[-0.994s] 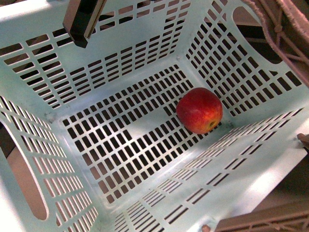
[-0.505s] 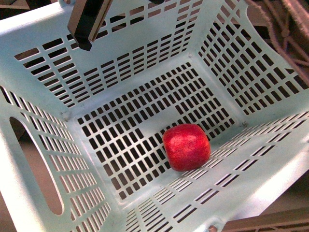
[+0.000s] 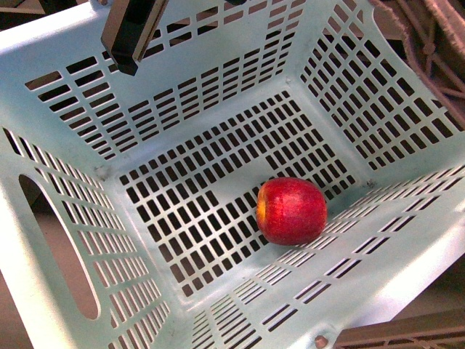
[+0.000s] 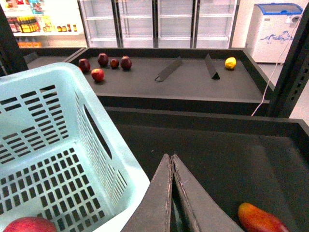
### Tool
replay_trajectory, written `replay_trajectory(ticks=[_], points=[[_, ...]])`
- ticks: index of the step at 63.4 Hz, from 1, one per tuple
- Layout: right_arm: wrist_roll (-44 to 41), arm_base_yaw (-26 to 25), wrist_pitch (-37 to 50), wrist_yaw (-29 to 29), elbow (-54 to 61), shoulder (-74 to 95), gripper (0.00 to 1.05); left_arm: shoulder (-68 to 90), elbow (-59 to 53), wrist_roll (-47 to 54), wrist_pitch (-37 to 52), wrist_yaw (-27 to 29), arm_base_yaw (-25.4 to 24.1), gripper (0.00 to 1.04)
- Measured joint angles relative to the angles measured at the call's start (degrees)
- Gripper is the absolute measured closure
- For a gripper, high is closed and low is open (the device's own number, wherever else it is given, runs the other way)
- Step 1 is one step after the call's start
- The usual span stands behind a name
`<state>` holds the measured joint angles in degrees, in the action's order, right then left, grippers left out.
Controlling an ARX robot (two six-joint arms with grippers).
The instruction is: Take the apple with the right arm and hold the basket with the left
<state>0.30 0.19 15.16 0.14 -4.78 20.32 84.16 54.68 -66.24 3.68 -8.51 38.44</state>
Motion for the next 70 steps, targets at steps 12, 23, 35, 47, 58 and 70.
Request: replay_trajectory(ticks=[12, 23, 35, 47, 58, 70], points=[[0.00, 0.00, -1.73, 0.00, 1.46, -3.37, 1.03, 0.00, 0.00, 0.00, 0.00, 0.04, 0.00, 0.98], [0.00, 0.00, -3.32, 0.00, 2.43, -5.90, 1.03, 0.00, 0.00, 0.00, 0.00, -0.04, 0.00, 0.98], [0.00, 0.00, -3.82, -0.07, 3.39, -9.01, 1.03, 0.00, 0.00, 0.00, 0.00, -0.02, 0.00, 0.98], [0.00, 0.00, -13.35, -0.09, 3.39, -16.61, 1.03, 0.00, 0.00, -0.02, 0.00, -0.07, 0.00, 0.98], [-0.04, 0.00, -14.97, -0.02, 3.39, -19.78, 1.03, 0.00, 0.00, 0.02, 0.00, -0.07, 0.00, 0.98], [-0.04, 0.00, -15.06, -0.02, 3.39, -19.91, 1.03, 0.02, 0.00, 0.02, 0.00, 0.09, 0.00, 0.98]])
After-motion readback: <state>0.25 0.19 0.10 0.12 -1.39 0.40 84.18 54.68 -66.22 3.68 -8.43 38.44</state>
